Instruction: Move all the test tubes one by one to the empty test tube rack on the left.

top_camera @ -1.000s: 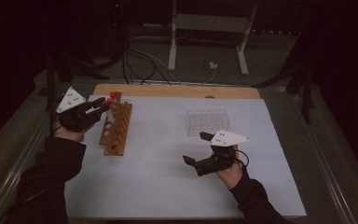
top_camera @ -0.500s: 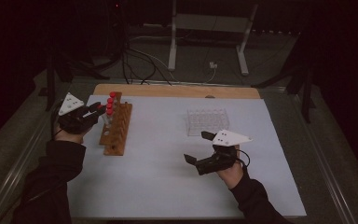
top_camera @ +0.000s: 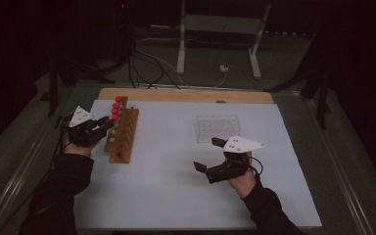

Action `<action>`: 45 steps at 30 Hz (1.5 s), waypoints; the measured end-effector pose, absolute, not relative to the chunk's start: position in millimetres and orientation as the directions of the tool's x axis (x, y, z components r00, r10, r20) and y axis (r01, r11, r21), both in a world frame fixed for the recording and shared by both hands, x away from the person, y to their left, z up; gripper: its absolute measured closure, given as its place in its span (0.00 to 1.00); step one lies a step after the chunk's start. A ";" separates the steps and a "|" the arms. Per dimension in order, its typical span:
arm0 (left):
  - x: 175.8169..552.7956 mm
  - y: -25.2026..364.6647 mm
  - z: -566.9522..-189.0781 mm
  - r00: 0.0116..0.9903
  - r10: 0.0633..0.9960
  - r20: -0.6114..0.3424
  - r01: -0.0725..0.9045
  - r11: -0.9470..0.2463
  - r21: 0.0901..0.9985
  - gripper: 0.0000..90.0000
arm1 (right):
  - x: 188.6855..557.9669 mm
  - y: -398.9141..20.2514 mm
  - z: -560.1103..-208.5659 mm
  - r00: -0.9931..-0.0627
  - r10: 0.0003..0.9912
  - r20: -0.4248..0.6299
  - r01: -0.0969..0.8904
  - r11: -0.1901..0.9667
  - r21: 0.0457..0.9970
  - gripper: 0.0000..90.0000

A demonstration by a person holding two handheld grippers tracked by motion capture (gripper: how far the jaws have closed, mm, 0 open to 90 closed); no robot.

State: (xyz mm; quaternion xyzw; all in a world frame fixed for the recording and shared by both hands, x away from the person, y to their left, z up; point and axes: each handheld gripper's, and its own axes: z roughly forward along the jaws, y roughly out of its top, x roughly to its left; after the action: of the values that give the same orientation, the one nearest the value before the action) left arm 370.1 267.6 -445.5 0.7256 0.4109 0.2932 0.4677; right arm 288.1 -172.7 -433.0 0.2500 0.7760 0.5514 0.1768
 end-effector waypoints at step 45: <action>276.4 183.9 -455.3 0.820 0.572 -0.013 0.225 -0.302 0.926 0.02 | 291.0 -178.9 -436.9 -0.801 0.599 0.005 0.205 0.265 0.942 0.00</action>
State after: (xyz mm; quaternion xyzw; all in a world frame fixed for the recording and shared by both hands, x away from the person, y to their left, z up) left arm 276.4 183.9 -455.3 0.7902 0.2522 0.1623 0.5344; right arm 291.0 -178.9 -436.9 0.2593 0.7747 0.5478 0.1801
